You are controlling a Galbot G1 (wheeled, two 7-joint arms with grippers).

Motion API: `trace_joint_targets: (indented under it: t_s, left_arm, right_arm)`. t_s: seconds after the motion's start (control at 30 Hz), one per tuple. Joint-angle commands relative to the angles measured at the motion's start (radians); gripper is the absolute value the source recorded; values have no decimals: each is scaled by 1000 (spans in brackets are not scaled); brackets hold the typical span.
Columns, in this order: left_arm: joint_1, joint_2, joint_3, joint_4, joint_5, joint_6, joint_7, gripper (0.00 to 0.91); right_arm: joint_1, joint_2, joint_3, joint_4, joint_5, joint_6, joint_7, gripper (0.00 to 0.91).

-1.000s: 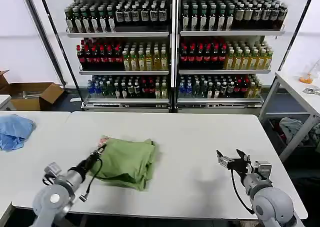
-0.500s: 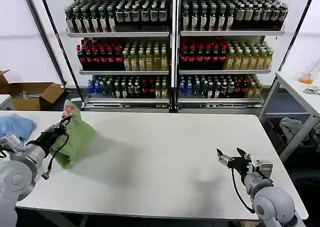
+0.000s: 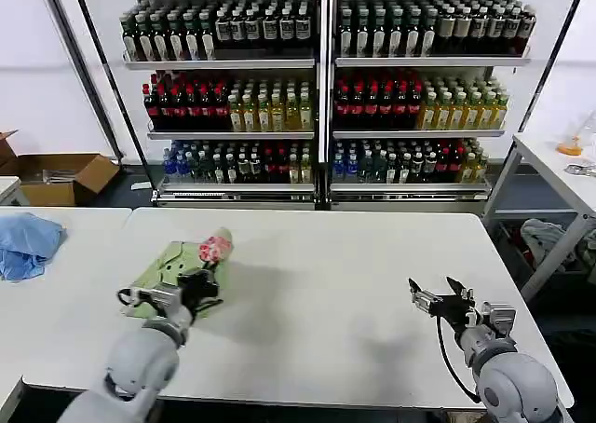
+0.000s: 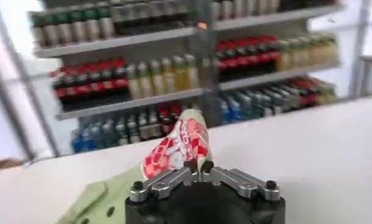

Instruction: Fold and organize the clothes.

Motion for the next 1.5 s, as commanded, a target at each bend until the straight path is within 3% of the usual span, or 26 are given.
trace_joint_targets:
  t_s: [0.03,0.23,0.27,0.3,0.33,0.37,0.47,0.6,0.83,1.1,1.3,1.5]
  left_arm:
    - [-115,-145,300,26,30,62,-56,20]
    - [-186,-239,347,115,-56,56,-109,30]
    - [-195,-255,353,138,-71,52,-114,91]
    - [-203,-271,358,154,-95,37,-118,363]
    - [-208,-285,368,167,-105,5,-115,776]
    - [-214,-298,373,183,-102,-27,-105,907]
    - [-211,-314,386,187,-106,-137,-86,907]
    - [-163,-298,366,123,-171,-196,-57,907]
    - [-25,-233,203,-83,-303,-203,-35,907]
    - [137,-112,-33,-181,-262,-248,-41,907]
    - [215,-90,-169,-186,-275,-260,-51,907]
    - [246,-102,-212,-180,-274,-266,-56,907]
  right_arm:
    - [-9,2,10,13,0,-2,0,907]
    - [-10,4,10,9,-2,-1,-2,907]
    - [-9,6,9,9,-3,-1,-2,907]
    - [-7,8,5,8,-4,-1,-3,907]
    - [-4,9,2,8,-4,-1,-4,907]
    - [0,10,-3,6,-5,-1,-5,907]
    - [14,12,-22,3,-7,1,-9,907]
    - [35,18,-49,-4,-6,9,-14,907]
    - [86,49,-137,-24,5,50,-15,907]
    - [211,182,-337,-128,13,86,25,907]
    - [281,287,-402,-235,58,117,72,907]
    - [324,378,-445,-327,86,112,102,907]
